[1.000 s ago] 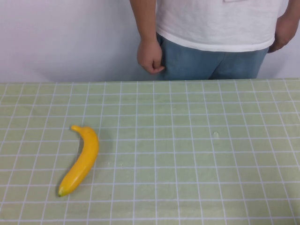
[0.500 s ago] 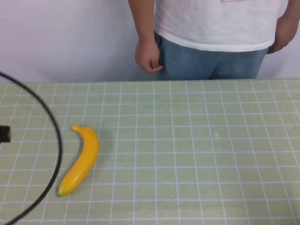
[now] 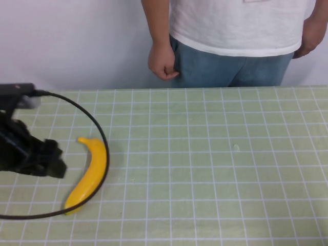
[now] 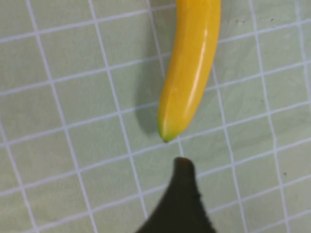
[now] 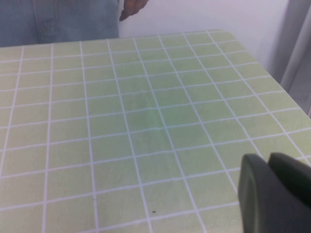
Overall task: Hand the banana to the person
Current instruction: Pick up the banana
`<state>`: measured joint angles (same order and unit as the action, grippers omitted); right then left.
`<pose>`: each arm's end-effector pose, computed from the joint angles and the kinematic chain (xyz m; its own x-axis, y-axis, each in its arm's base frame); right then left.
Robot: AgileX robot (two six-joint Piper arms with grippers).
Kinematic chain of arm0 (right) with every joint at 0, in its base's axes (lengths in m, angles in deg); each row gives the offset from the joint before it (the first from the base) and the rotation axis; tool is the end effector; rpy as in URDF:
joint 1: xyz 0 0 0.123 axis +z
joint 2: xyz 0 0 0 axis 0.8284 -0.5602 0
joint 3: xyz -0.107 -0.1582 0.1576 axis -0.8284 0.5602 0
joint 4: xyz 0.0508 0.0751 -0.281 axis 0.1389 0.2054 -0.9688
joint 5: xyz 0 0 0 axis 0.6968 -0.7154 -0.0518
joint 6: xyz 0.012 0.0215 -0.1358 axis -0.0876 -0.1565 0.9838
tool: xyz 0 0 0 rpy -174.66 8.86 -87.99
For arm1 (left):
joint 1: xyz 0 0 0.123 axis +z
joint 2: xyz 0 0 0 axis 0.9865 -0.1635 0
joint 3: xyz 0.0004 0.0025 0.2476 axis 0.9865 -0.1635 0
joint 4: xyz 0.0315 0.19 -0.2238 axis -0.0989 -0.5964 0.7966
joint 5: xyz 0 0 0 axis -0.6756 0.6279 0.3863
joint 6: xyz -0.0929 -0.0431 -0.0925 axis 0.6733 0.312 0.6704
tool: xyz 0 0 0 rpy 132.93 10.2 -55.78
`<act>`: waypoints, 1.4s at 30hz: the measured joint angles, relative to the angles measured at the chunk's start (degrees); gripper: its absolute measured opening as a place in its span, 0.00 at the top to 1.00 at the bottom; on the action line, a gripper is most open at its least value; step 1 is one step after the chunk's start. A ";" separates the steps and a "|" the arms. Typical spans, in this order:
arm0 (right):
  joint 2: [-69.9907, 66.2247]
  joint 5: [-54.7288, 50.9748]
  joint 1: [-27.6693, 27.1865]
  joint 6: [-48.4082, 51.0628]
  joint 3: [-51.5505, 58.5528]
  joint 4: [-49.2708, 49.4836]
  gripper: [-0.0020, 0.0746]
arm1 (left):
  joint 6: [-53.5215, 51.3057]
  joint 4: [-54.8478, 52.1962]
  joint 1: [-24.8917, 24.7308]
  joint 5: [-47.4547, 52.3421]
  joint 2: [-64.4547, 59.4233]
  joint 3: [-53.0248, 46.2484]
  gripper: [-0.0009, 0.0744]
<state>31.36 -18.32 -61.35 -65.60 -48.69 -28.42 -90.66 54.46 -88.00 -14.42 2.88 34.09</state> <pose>0.1761 -0.0317 0.1581 -0.2851 0.0759 -0.9555 0.2105 0.9775 0.0149 0.3086 -0.0706 0.1778 -0.9043 0.2980 -0.3058 0.3566 0.9210 -0.1570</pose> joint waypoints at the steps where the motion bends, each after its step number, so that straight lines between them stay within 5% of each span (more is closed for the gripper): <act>1: 0.00 0.00 0.00 0.00 0.00 0.00 0.99 | -0.26 -0.02 -0.52 -0.81 -1.33 0.00 0.30; 12: 0.00 0.00 0.00 0.00 0.00 0.00 0.99 | -2.00 -5.24 -7.60 -10.20 -14.44 0.00 0.24; 32: 0.00 0.00 0.00 0.00 0.00 0.00 0.99 | -3.35 -6.34 -7.93 -15.03 -27.08 0.54 0.24; 38: 0.00 0.00 0.00 0.00 0.00 0.00 0.99 | -3.35 -6.34 -7.93 -15.28 -29.46 0.54 0.33; 42: 0.00 0.00 0.00 0.00 0.00 0.00 0.99 | -3.35 -6.97 -7.93 -15.28 -29.73 0.66 0.47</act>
<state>31.36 -18.32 -61.35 -65.60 -48.69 -28.42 -94.01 47.50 -95.93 -29.70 -26.85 34.75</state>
